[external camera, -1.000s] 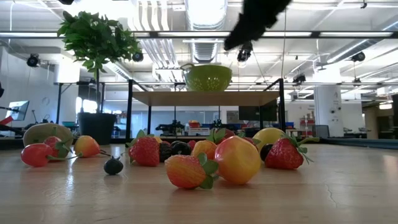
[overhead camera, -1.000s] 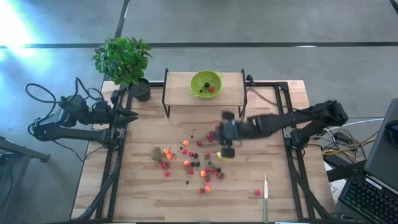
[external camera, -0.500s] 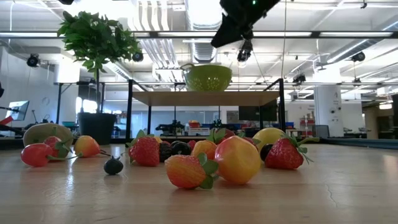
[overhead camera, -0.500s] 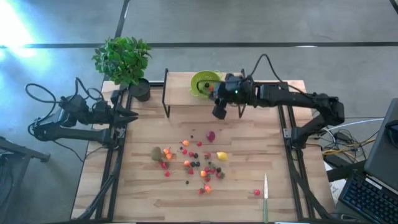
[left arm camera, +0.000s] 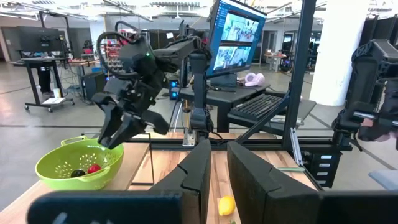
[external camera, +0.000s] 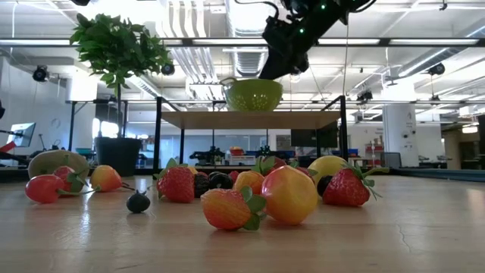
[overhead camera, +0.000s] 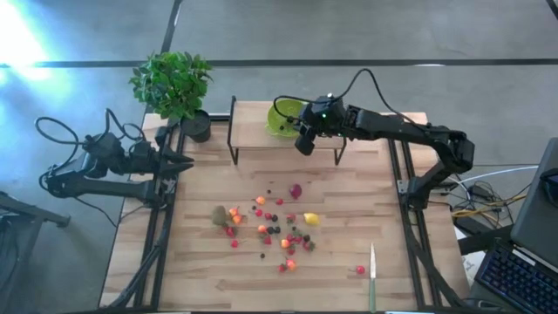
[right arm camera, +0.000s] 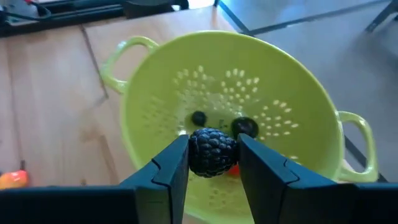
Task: Pick & Place Fruit
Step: Put the blackberry into the green strainer bowl on the shelf, then put the red cherry into the green strainer bowl on the shelf
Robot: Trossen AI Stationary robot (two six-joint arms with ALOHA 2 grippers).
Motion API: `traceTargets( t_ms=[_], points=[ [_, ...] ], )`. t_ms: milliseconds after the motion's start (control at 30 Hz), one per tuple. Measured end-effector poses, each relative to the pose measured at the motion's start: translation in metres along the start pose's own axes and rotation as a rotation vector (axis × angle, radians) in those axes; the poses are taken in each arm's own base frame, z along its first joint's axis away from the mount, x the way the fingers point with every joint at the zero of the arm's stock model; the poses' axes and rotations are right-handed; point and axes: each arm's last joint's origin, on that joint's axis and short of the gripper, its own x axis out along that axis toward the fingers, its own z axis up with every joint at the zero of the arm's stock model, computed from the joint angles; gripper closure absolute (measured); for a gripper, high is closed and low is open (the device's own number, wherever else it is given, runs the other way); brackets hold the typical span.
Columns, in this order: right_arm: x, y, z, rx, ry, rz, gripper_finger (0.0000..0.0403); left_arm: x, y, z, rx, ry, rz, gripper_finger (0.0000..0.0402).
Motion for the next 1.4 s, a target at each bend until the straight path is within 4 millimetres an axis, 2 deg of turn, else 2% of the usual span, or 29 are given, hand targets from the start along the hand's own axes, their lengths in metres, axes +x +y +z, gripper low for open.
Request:
traceTargets(
  t_ms=[200,633,933,1133,1400],
  points=[
    [0.004,-0.010,-0.002,0.047,0.012,-0.026,0.0285,0.000,0.000,0.000,0.000,0.000,0.000,0.0339],
    [0.004,-0.015,-0.003,0.080,0.020,-0.038,0.0207,0.000,0.000,0.000,0.000,-0.001,-0.001,0.0339],
    [-0.012,-0.012,0.001,0.056,0.007,-0.021,0.0193,0.000,0.000,0.000,0.000,0.000,0.000,0.0339],
    [-0.036,0.008,0.000,0.003,0.028,0.038,0.0214,0.000,0.000,0.000,0.000,-0.001,0.000,0.0339],
    [-0.062,0.063,-0.020,-0.105,0.176,0.173,0.0244,0.000,0.000,0.000,0.000,-0.001,0.000,0.0339]
  ],
)
